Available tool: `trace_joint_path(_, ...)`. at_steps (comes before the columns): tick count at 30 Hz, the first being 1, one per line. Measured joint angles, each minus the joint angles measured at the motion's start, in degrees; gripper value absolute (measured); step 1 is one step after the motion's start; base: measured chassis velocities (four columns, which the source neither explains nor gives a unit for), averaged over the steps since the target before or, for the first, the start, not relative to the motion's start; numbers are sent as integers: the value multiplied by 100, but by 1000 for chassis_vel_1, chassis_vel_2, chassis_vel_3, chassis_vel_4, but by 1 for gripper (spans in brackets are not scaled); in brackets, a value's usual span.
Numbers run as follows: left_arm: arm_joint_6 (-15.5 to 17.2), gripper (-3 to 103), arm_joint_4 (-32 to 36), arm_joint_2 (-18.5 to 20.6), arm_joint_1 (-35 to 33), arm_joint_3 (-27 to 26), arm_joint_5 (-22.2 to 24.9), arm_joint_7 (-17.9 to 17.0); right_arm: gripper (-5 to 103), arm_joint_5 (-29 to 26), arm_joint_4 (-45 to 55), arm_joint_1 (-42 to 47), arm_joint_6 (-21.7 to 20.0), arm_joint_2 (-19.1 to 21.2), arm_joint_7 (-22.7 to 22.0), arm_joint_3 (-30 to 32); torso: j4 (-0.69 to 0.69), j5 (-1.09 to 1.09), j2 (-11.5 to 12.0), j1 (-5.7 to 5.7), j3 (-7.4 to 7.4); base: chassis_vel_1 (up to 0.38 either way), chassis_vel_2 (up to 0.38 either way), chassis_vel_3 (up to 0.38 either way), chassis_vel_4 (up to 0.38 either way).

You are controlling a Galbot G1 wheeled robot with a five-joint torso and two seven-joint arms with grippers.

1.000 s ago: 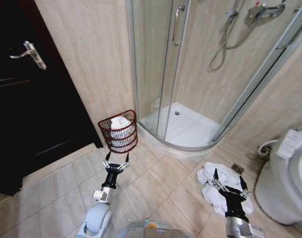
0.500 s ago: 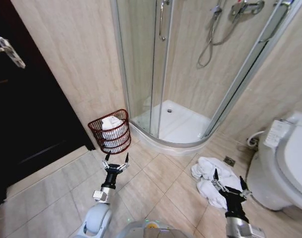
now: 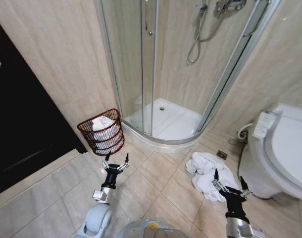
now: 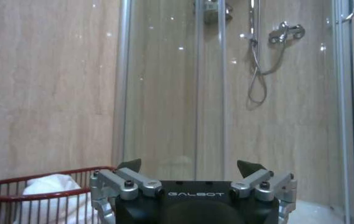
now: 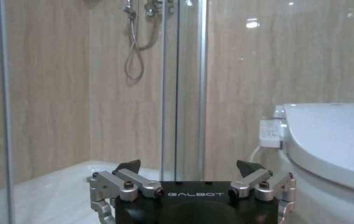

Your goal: Discard the used towel into the hamper.

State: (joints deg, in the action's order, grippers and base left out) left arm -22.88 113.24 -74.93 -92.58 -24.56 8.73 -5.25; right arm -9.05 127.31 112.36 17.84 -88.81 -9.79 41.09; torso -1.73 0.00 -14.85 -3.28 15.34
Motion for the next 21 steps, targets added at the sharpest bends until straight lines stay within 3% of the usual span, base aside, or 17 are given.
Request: trace_joint_path(21,-30,100,-47,16,78,-1,1,29,100,103,43,36,-49,-38,-145,-134,0,0,454,133,-321,-16,-20,-18,-24)
